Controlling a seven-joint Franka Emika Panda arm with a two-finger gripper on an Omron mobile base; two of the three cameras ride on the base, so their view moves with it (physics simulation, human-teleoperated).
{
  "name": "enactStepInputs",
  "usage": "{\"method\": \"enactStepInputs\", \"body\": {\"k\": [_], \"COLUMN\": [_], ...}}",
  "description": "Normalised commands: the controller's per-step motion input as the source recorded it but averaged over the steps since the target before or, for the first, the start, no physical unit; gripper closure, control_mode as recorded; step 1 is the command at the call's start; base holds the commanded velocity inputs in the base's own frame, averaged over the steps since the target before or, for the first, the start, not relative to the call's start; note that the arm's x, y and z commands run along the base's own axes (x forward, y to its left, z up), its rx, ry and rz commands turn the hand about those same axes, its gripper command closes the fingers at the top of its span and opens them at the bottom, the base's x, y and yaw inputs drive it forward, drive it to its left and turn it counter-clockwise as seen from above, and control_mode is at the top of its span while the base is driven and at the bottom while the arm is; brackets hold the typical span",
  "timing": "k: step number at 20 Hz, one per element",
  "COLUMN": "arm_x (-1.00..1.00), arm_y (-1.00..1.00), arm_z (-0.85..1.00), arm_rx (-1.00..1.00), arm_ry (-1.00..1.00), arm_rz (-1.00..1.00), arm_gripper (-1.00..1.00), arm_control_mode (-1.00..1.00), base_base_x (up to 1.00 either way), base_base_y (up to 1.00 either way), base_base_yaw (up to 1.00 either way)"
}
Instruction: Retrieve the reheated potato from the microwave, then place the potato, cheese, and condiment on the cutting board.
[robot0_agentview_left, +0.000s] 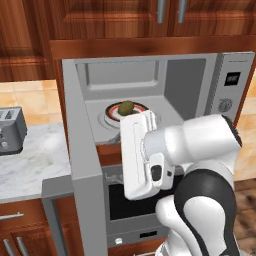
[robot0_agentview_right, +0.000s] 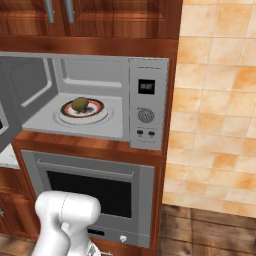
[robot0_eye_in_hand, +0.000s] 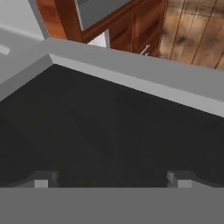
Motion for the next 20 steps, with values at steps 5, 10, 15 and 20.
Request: {"method": "enactStepInputs", "body": {"k": [5, 10, 15, 20], "arm_x": [-0.02, -0.10, -0.05, 0.00], "arm_y": [-0.51, -0.46, -0.32, -0.26], "arm_z": [0.14, 0.14, 0.07, 0.01], "arm_rx": [0.00, -0.17, -0.34, -0.40], "arm_ry": [-0.04, -0.20, -0.28, -0.29], "arm_rz": [0.08, 0.41, 0.40, 0.24], "arm_gripper": [-1.00, -1.00, -1.00, -1.00], "arm_control_mode": [-1.00, -1.00, -1.00, -1.00], "base_base_x": [0.00, 0.00, 0.00, 0.00], "base_base_y": [0.00, 0.00, 0.00, 0.00], "base_base_yaw": [0.00, 0.00, 0.00, 0.00]}}
